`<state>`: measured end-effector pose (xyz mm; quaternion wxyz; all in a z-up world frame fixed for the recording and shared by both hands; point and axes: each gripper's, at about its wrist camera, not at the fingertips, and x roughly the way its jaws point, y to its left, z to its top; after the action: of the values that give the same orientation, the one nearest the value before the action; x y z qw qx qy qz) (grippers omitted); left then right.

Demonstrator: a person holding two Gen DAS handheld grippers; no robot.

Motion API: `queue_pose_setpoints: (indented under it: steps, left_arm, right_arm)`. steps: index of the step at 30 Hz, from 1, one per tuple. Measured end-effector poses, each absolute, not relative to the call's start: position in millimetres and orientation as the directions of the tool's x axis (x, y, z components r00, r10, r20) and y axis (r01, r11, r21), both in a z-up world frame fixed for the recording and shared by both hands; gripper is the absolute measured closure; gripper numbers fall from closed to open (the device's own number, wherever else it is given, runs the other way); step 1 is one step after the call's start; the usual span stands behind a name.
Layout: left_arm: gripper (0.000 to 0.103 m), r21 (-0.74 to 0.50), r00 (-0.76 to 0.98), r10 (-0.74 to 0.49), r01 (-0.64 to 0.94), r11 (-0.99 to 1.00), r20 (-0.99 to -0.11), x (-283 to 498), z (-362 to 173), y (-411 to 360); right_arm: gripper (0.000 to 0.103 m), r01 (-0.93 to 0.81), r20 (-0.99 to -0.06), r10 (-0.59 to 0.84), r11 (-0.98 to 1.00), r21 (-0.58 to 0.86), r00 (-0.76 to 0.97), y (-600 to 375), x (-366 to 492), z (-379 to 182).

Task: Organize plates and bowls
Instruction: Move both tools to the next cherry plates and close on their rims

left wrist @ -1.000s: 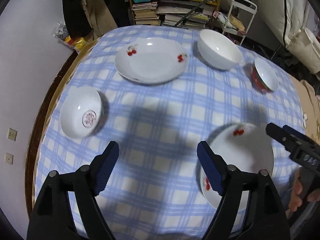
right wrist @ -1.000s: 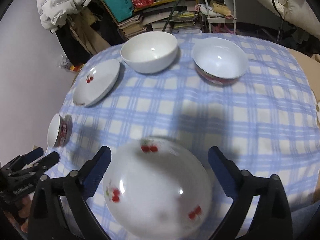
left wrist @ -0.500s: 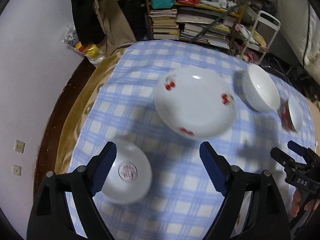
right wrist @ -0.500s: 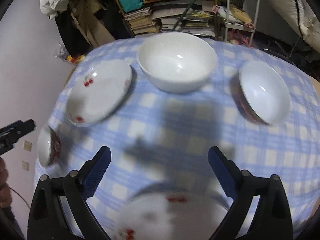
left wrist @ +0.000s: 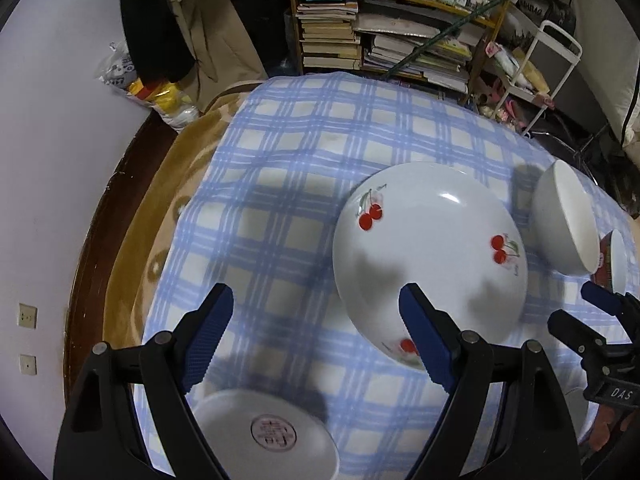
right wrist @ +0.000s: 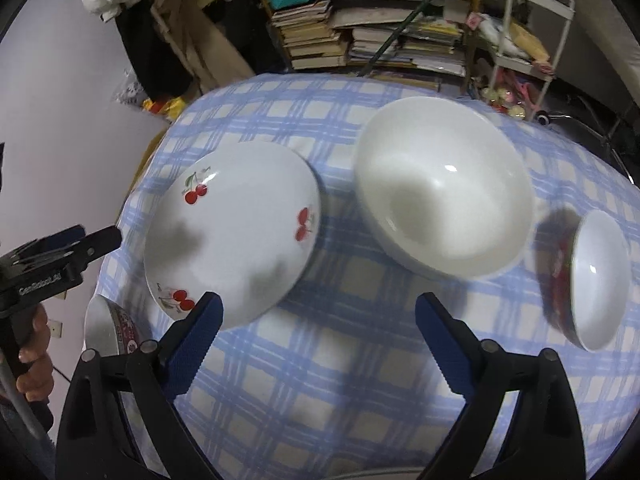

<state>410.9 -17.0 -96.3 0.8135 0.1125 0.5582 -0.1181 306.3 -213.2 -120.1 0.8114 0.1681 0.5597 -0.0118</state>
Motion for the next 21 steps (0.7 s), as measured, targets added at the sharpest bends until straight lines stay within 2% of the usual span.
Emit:
queue_pose_setpoints:
  steps: [3,6,10,13,14,15,17,20,21]
  left_arm:
    - [0.019,0.044,0.333,-0.07,0.323,0.945,-0.94,422,-109,-17]
    - [0.02,0.032,0.313,-0.069,0.306,0.951,-0.947,430,-119,-16]
    - [0.03,0.017,0.293,-0.075,0.301,0.954,-0.953,438,-132,-20]
    - [0.041,0.021,0.277,-0.064,0.294,0.956,-0.959,443,-141,-24]
    - [0.048,0.012,0.27,-0.07,0.288,0.958,-0.96,445,-145,-26]
    - [0.06,0.003,0.268,-0.076,0.283,0.959,-0.96,447,-147,-26]
    - [0.076,-0.009,0.273,-0.085,0.266,0.964,-0.958,448,-151,-27]
    - [0.09,-0.068,0.251,-0.13,0.24,0.968,-0.959,450,-155,-26]
    - [0.091,-0.076,0.245,-0.135,0.236,0.969,-0.96,451,-155,-27]
  right_arm:
    - [0.019,0.228,-0.921,0.199,0.931,0.284,0.334,-213,318,-135]
    - [0.024,0.253,-0.92,0.235,0.913,0.319,0.312,-215,327,-148]
    - [0.029,0.248,-0.93,0.214,0.924,0.292,0.298,-209,335,-154]
    - [0.033,0.241,-0.933,0.208,0.928,0.283,0.294,-207,343,-157]
    - [0.04,0.243,-0.936,0.201,0.931,0.274,0.288,-207,346,-160]
    - [0.048,0.246,-0.938,0.205,0.929,0.276,0.278,-208,350,-163]
    - [0.06,0.235,-0.941,0.221,0.93,0.283,0.256,-206,357,-169]
    - [0.073,0.177,-0.947,0.21,0.95,0.257,0.245,-198,361,-172]
    - [0.08,0.17,-0.943,0.228,0.947,0.272,0.241,-197,362,-173]
